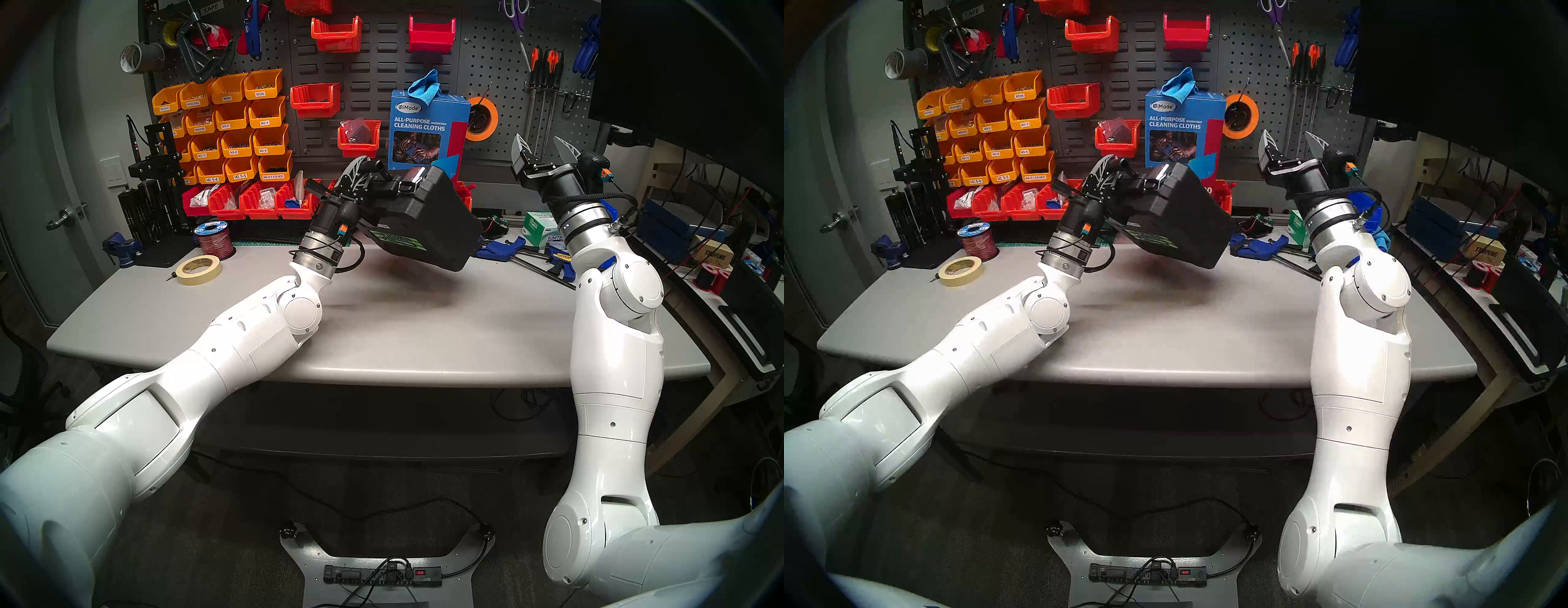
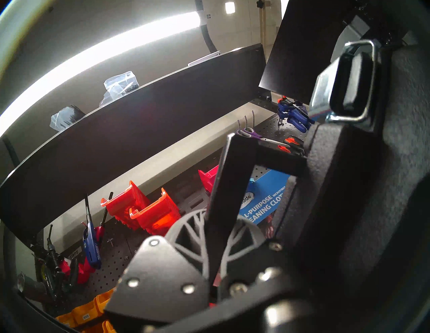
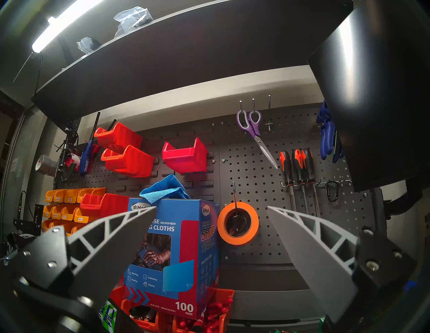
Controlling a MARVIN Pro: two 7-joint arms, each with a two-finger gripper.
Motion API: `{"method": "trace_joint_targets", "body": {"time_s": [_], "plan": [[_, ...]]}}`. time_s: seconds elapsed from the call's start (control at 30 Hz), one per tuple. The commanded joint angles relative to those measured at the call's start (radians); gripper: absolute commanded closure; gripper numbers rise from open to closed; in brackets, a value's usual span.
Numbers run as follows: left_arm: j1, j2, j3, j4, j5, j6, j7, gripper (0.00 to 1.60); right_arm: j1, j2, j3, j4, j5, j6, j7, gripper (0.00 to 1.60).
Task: Open the tool box
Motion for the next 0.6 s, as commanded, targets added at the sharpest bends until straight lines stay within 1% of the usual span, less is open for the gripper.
{"method": "trace_joint_targets", "body": {"time_s": [0.0,0.03,0.07,0.4,0.5,0.53,0.57], "plan": [[-0.021,-0.001,-0.083,-0.1,-0.067,0.059,0.056,1.6,0.005,0.004,0.001,-0.015,-0.002,-0.004,0.001,0.0],[-0.017,-0.001,-0.09,-0.112,-0.076,0.071,0.059,1.6,0.005,0.005,0.0,-0.016,-0.001,-0.004,0.001,0.0],[-0.012,-0.001,-0.097,-0.124,-0.085,0.085,0.062,1.48,0.004,0.006,0.0,-0.016,-0.001,-0.005,0.001,0.0],[0.04,0.0,-0.149,-0.238,-0.172,0.24,0.09,1.48,0.003,0.01,-0.003,-0.019,0.001,-0.006,-0.001,0.0],[0.061,0.003,-0.163,-0.29,-0.202,0.302,0.099,1.48,0.002,0.012,-0.004,-0.02,0.001,-0.007,-0.002,0.0],[0.064,-0.001,-0.168,-0.294,-0.212,0.324,0.104,1.48,0.002,0.012,-0.004,-0.02,0.001,-0.007,-0.002,0.0],[0.064,-0.001,-0.168,-0.294,-0.212,0.324,0.104,1.48,0.002,0.012,-0.004,-0.02,0.001,-0.007,-0.002,0.0]]}}
